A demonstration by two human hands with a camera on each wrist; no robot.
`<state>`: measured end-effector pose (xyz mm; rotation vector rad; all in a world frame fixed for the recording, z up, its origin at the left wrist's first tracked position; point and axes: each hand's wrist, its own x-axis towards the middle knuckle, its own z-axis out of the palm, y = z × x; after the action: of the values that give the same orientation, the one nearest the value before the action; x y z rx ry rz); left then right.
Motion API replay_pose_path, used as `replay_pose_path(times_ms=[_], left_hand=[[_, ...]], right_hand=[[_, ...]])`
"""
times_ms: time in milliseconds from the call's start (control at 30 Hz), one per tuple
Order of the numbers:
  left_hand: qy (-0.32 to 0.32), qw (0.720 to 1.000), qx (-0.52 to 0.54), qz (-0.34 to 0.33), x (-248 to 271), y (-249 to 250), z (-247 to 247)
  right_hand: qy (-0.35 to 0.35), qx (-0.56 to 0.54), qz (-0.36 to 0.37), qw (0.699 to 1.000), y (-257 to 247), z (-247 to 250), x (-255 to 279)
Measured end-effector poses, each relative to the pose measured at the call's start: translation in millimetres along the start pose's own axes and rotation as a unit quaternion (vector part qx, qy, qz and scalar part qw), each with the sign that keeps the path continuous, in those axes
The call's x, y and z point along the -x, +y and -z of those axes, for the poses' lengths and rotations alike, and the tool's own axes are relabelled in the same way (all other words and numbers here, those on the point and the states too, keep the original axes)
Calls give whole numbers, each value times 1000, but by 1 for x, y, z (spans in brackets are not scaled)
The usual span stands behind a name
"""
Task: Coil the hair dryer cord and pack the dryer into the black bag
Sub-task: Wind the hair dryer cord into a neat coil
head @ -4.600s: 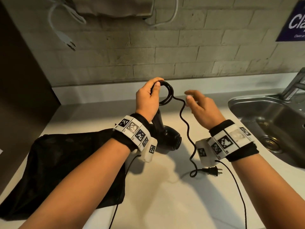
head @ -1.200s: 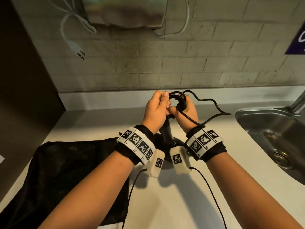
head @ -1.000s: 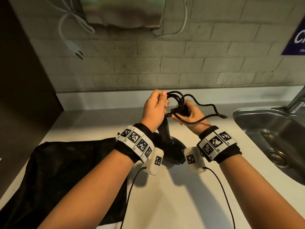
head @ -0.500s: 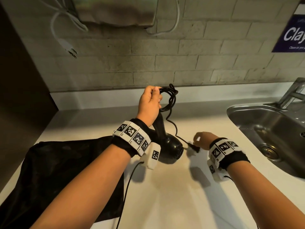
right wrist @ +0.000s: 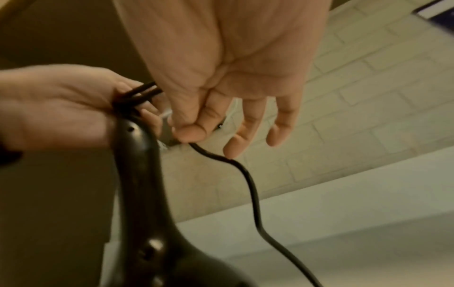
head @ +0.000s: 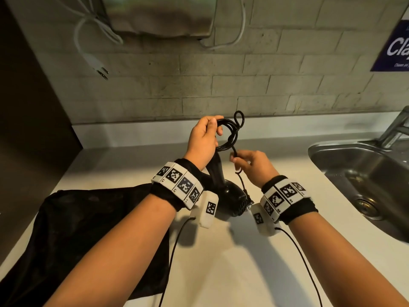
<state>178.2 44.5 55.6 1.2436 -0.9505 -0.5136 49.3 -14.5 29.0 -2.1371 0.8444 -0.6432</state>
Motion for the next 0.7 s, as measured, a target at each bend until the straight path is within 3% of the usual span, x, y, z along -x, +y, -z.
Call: replay_pose_path(times_ms=[167, 367, 533, 600, 700], left_hand=[[10, 1000, 14, 2, 1, 1, -1], [15, 999, 39, 9, 2, 1, 2], [2, 1000, 19, 2, 1, 2, 3], [5, 1000, 9, -2, 1, 1, 3], [7, 1000, 3, -10, 0, 0, 4]], right_hand=[[14, 46, -48, 998, 21, 5, -2], [-34, 140, -110, 983, 52, -3, 0], [-48, 233, -130, 963, 42, 2, -16], [-44, 193, -112, 974, 28, 5, -21], [3, 6, -88, 996, 3, 10, -21]])
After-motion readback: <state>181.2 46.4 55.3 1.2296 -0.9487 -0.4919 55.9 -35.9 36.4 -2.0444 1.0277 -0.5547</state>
